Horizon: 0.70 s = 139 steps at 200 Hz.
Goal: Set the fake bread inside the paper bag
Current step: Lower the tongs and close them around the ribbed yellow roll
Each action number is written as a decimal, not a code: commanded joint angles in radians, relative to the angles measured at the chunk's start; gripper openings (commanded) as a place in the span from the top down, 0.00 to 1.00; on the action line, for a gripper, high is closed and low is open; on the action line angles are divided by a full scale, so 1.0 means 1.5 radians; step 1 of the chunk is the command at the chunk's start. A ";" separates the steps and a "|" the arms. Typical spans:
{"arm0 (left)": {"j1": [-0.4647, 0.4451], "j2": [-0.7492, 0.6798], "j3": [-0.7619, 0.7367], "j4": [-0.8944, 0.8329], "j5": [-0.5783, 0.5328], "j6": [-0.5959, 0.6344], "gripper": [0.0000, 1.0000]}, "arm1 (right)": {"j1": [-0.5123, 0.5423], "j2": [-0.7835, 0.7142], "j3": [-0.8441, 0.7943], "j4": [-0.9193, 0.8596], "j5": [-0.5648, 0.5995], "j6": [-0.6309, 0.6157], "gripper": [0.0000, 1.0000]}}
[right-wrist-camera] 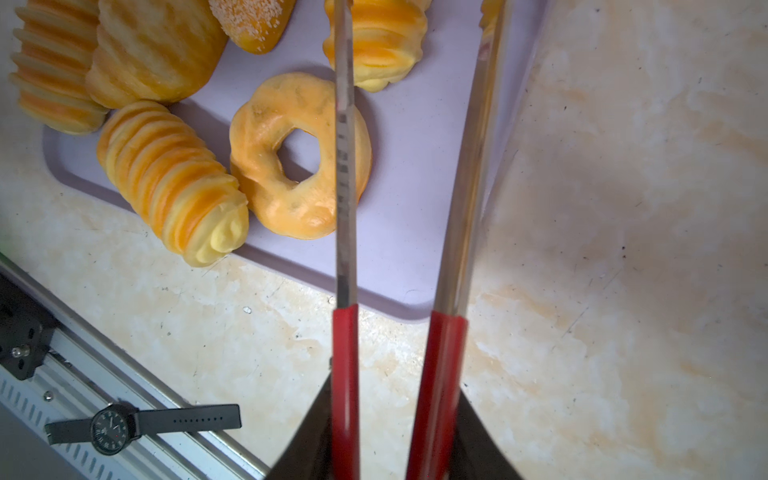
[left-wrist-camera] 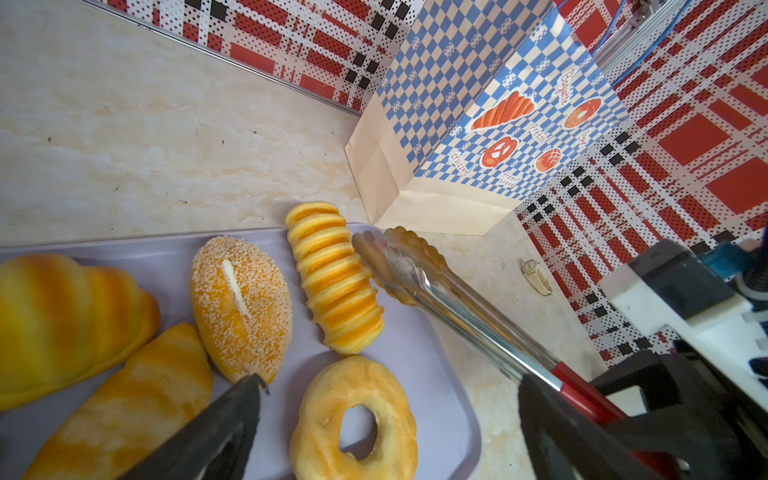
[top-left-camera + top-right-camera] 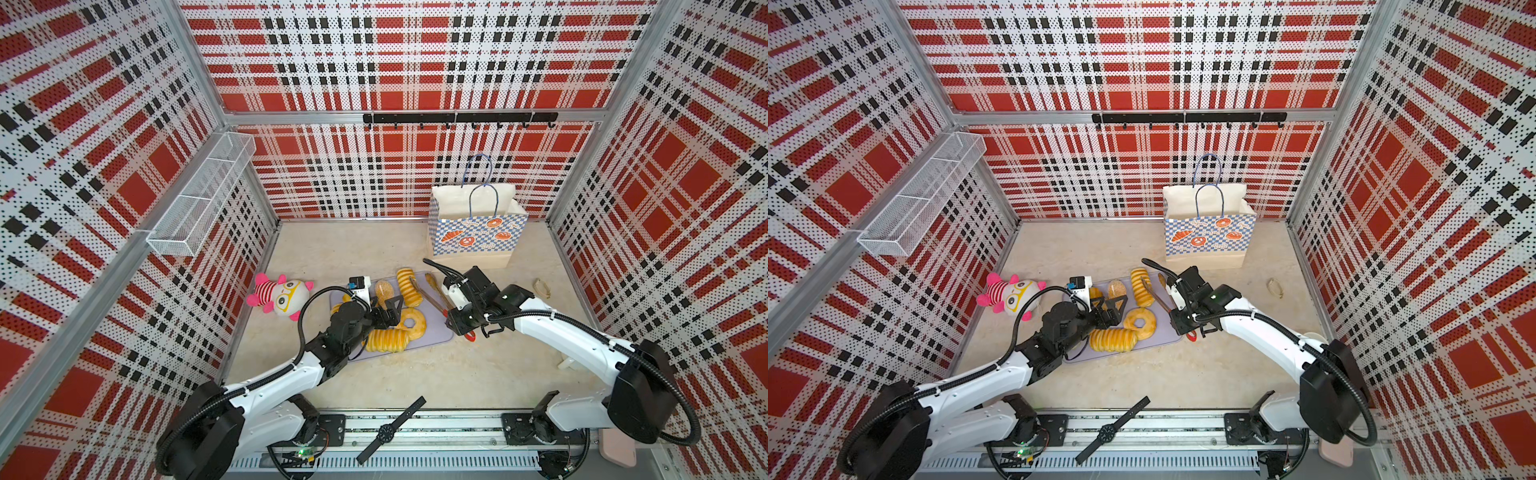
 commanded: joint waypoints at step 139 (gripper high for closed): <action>0.008 0.000 0.015 0.002 0.001 0.005 0.02 | -0.024 0.052 0.009 0.068 -0.073 -0.035 0.64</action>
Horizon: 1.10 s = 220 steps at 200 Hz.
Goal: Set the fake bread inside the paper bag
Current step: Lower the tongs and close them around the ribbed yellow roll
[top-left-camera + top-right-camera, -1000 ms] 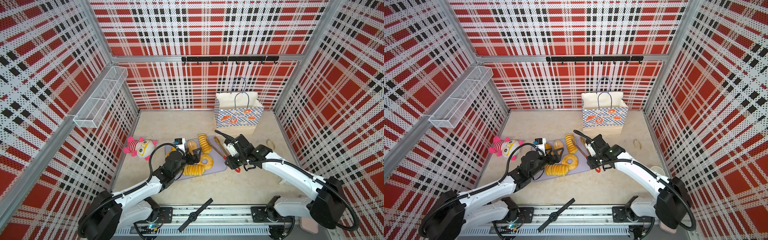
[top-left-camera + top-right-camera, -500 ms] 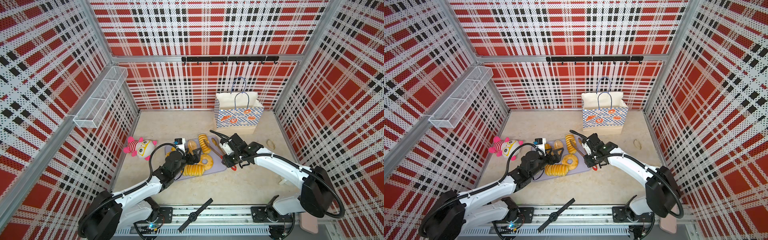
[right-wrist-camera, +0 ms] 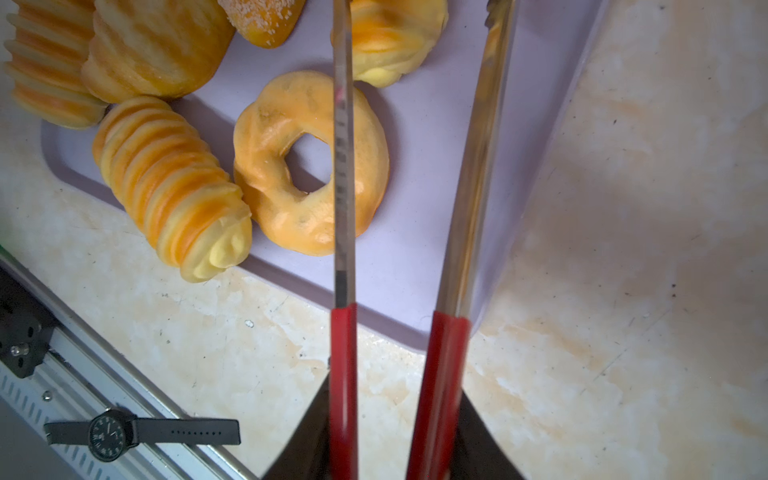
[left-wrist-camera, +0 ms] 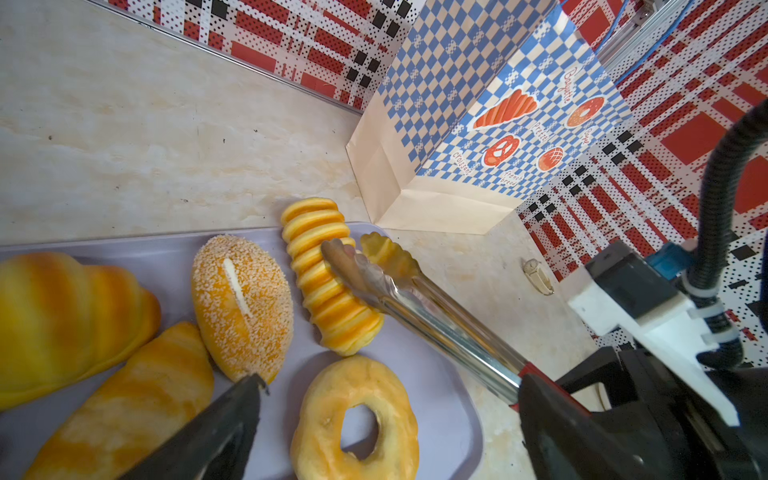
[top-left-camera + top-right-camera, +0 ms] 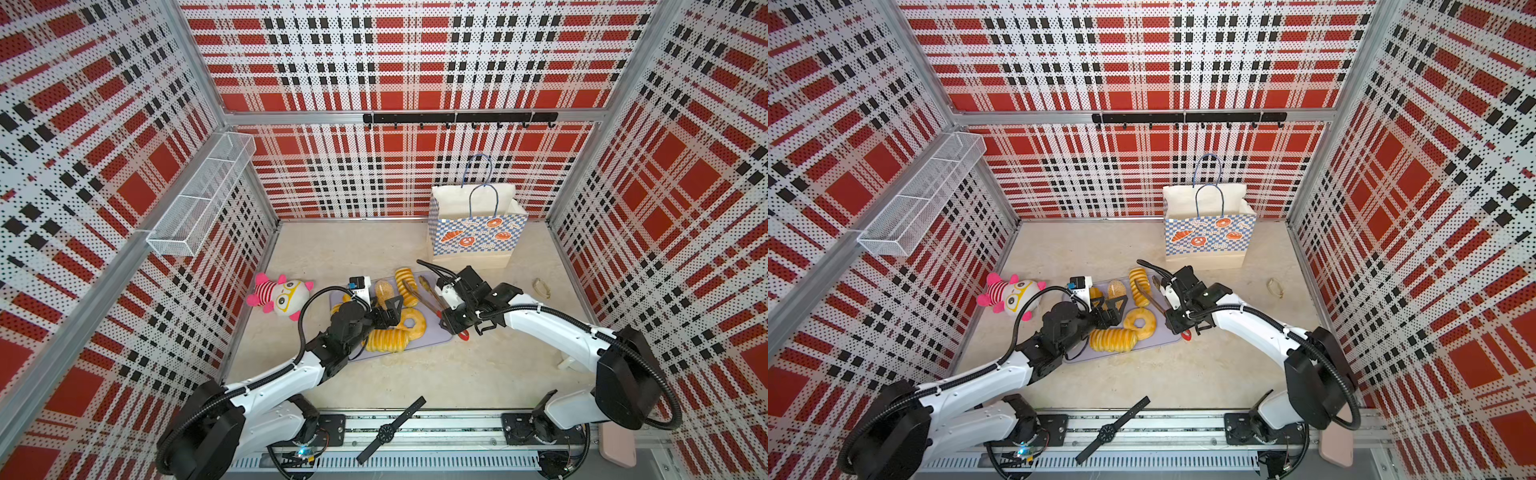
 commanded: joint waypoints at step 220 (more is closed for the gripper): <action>0.016 0.000 0.013 0.002 0.003 0.005 0.02 | 0.000 0.036 -0.004 0.034 -0.007 -0.021 0.63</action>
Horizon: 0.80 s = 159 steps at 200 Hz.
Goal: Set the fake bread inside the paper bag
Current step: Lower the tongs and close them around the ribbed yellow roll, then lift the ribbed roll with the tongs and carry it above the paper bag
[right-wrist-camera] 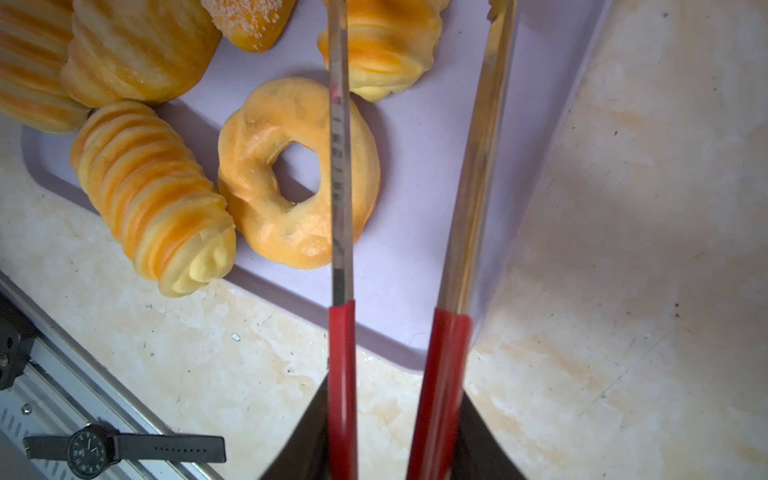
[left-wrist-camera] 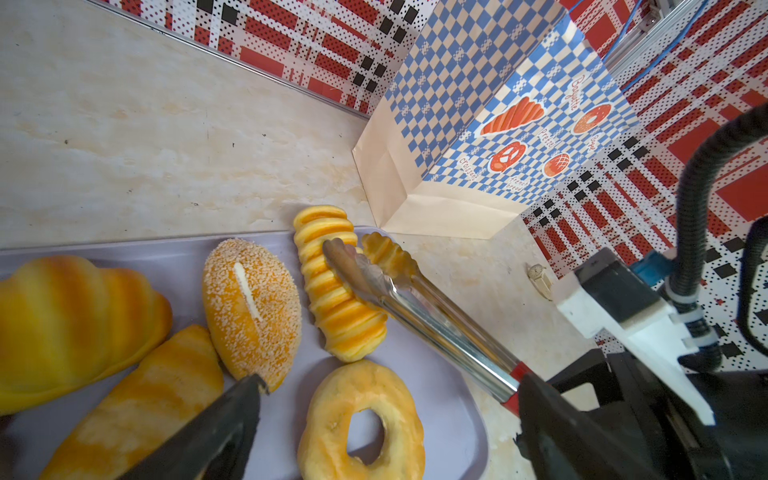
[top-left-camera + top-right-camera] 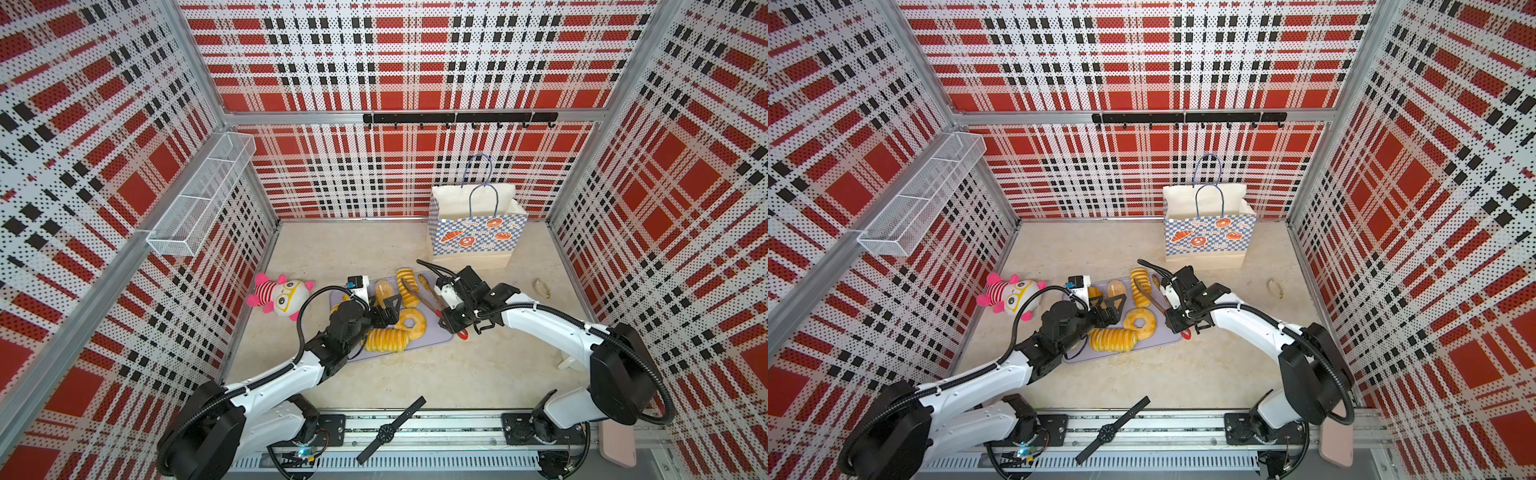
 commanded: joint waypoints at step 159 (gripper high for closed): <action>0.006 -0.005 0.010 0.013 0.017 0.011 0.02 | -0.027 -0.136 -0.060 0.070 -0.036 0.024 0.80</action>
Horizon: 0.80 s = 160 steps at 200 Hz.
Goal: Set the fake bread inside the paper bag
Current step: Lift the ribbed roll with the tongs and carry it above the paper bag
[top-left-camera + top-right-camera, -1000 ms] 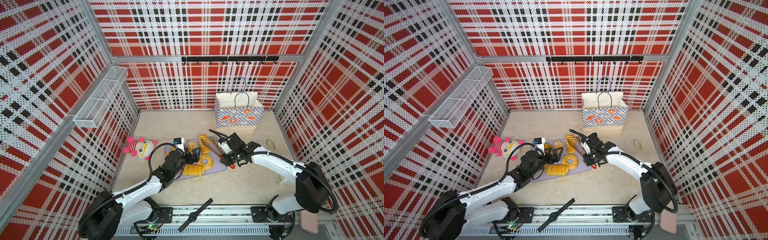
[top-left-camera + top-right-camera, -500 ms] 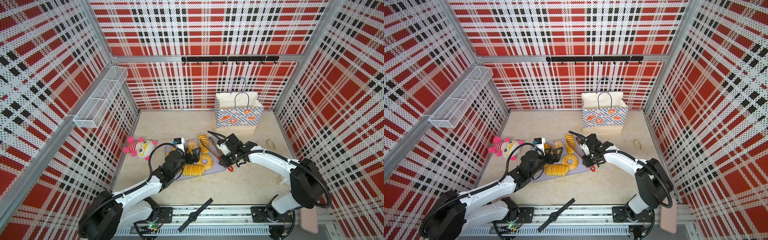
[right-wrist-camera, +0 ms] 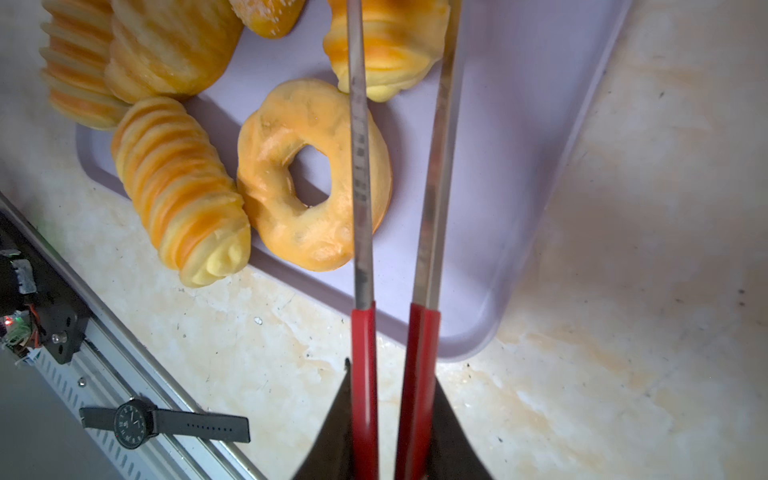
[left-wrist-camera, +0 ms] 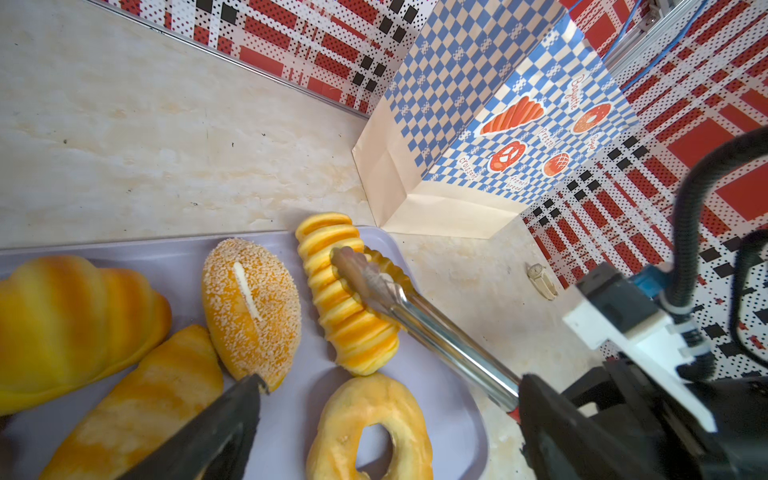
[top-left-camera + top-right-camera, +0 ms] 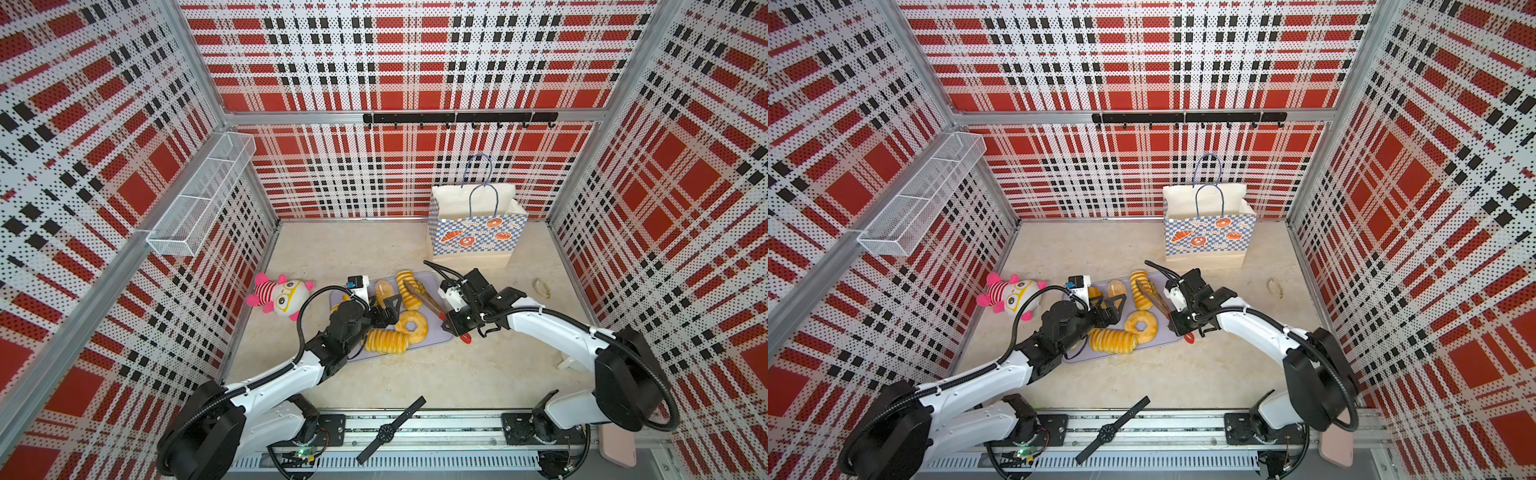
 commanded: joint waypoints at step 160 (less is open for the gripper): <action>-0.020 -0.098 -0.076 0.181 0.107 0.061 0.02 | -0.001 -0.367 -0.002 0.229 0.275 -0.020 0.84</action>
